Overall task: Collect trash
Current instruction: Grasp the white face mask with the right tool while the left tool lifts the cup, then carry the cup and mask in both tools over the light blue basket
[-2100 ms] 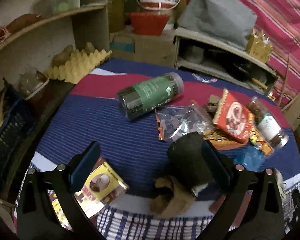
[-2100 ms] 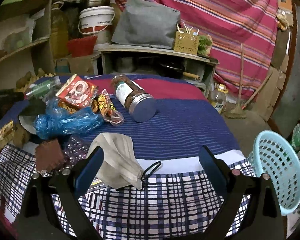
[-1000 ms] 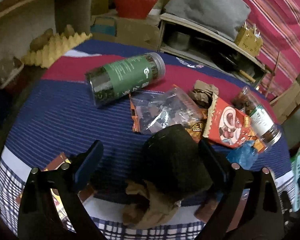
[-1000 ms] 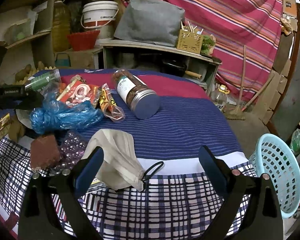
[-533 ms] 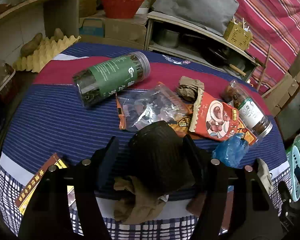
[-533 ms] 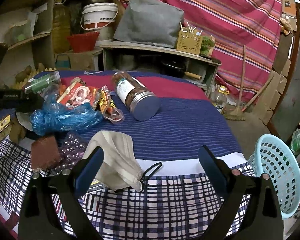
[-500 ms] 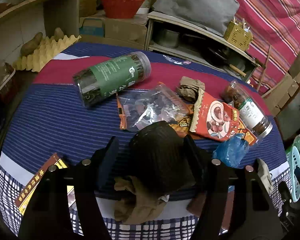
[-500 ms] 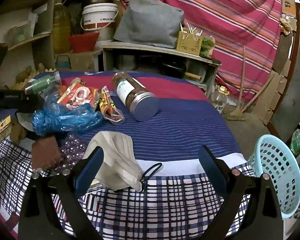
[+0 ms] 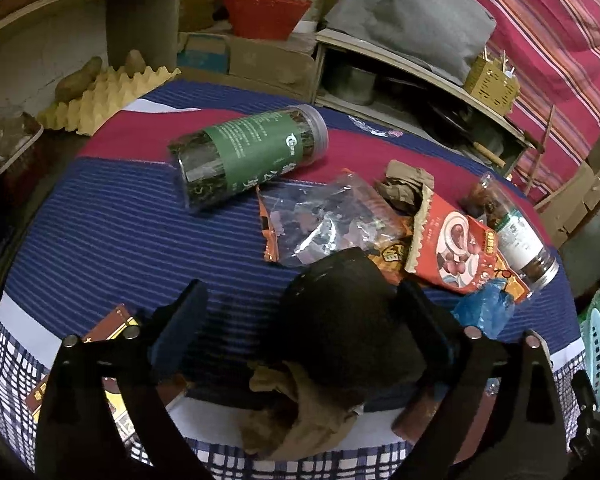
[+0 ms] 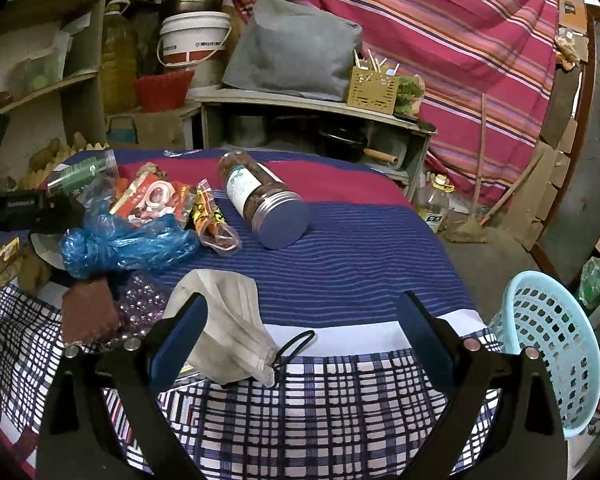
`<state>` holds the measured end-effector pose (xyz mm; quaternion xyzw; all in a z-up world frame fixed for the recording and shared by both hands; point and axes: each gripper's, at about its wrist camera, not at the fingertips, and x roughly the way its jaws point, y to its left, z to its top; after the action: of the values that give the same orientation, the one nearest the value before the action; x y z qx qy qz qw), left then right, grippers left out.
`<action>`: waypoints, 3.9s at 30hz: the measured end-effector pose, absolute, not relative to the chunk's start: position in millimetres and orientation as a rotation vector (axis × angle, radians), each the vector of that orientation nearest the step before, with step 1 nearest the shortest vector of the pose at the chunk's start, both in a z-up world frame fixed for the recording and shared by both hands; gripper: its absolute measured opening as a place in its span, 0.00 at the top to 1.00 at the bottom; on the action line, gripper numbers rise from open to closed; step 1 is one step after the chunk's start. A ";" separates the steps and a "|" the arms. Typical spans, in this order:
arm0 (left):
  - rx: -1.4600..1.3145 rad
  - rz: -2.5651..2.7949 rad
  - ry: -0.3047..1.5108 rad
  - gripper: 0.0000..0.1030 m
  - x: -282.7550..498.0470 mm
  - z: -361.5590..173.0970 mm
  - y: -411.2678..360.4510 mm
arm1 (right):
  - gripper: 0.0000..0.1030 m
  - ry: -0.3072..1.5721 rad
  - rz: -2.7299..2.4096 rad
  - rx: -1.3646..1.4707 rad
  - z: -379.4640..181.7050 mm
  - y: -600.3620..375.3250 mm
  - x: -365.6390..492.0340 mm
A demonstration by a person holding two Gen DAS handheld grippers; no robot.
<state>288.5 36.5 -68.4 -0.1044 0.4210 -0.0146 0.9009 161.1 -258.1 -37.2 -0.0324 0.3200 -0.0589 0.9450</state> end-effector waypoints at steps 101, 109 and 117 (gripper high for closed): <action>0.170 -0.683 0.609 0.36 137.4 -21.3 -353.6 | 0.64 0.612 -0.403 0.279 -13.9 -543.6 15.2; 0.245 -0.701 0.586 0.36 138.2 -41.8 -414.9 | 0.64 0.591 -0.440 0.251 -23.4 -565.8 22.1; 0.272 -0.718 0.568 0.36 146.6 -45.6 -452.6 | 0.64 0.590 -0.461 0.254 -32.4 -580.4 18.4</action>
<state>146.6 -452.6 -45.6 0.1308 0.2733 -0.3456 0.8881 18.4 -580.4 -32.4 0.1236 0.2874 -0.2245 0.9229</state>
